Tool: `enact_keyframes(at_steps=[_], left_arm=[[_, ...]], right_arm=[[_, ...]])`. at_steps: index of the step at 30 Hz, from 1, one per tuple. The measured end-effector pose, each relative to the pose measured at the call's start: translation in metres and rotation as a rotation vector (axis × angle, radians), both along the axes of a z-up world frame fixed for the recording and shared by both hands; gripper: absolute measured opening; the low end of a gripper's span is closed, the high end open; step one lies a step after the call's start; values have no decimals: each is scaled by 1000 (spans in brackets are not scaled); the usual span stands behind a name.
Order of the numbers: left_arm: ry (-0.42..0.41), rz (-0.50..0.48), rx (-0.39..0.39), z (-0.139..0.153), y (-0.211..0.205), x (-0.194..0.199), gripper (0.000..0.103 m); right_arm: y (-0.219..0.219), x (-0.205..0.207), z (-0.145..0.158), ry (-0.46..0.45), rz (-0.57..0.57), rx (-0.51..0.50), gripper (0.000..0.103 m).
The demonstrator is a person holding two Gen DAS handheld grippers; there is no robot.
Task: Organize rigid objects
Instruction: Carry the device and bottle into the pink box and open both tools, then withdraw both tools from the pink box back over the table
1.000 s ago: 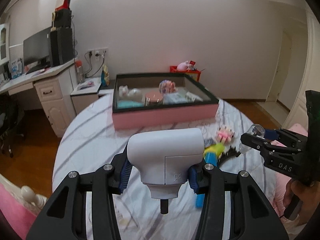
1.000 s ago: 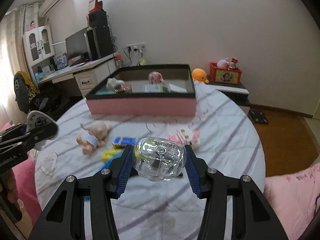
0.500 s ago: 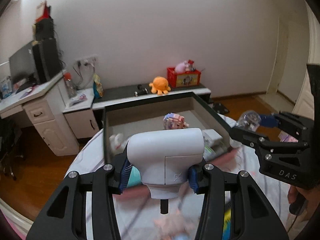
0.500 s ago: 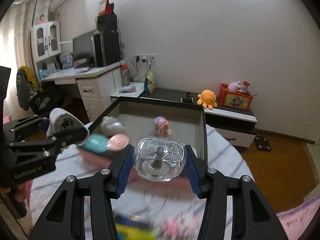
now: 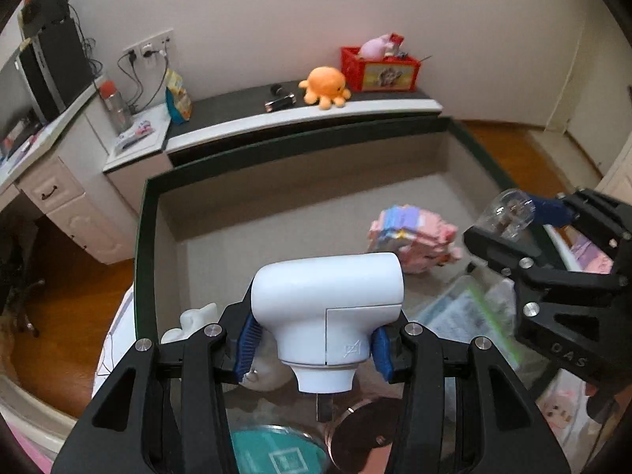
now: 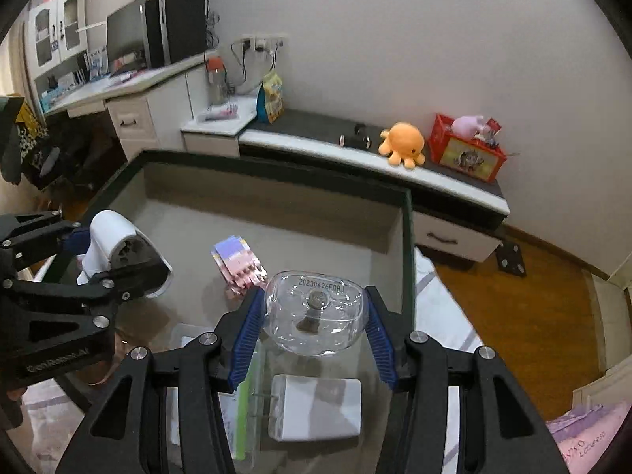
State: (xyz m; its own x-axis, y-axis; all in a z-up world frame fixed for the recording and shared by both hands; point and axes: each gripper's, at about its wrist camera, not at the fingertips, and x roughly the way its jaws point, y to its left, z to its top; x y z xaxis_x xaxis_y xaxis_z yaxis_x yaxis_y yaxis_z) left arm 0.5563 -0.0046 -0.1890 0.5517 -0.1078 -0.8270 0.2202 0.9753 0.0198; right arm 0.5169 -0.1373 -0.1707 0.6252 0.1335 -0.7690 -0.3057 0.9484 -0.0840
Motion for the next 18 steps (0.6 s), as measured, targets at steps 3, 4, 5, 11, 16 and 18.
enact_keyframes(at_steps=[3, 4, 5, 11, 16, 18], left_arm=[[-8, 8, -24, -2, 0, -4, 70], [-22, 13, -30, 1, 1, -6, 75], [-30, 14, -37, 3, 1, -7, 77], [-174, 49, -63, 43, 10, -58, 91], [-361, 84, -87, 81, 20, -140, 103], [-420, 103, -102, 93, 22, -176, 103]], right_arm=[[-7, -2, 0, 1, -6, 29, 52], [-9, -4, 4, -6, -8, 49, 52], [-12, -7, 8, -10, -7, 66, 54], [-21, -46, 49, -106, 6, 153, 78], [-27, -120, 88, -230, 19, 196, 84], [-27, -150, 98, -284, 25, 191, 84]])
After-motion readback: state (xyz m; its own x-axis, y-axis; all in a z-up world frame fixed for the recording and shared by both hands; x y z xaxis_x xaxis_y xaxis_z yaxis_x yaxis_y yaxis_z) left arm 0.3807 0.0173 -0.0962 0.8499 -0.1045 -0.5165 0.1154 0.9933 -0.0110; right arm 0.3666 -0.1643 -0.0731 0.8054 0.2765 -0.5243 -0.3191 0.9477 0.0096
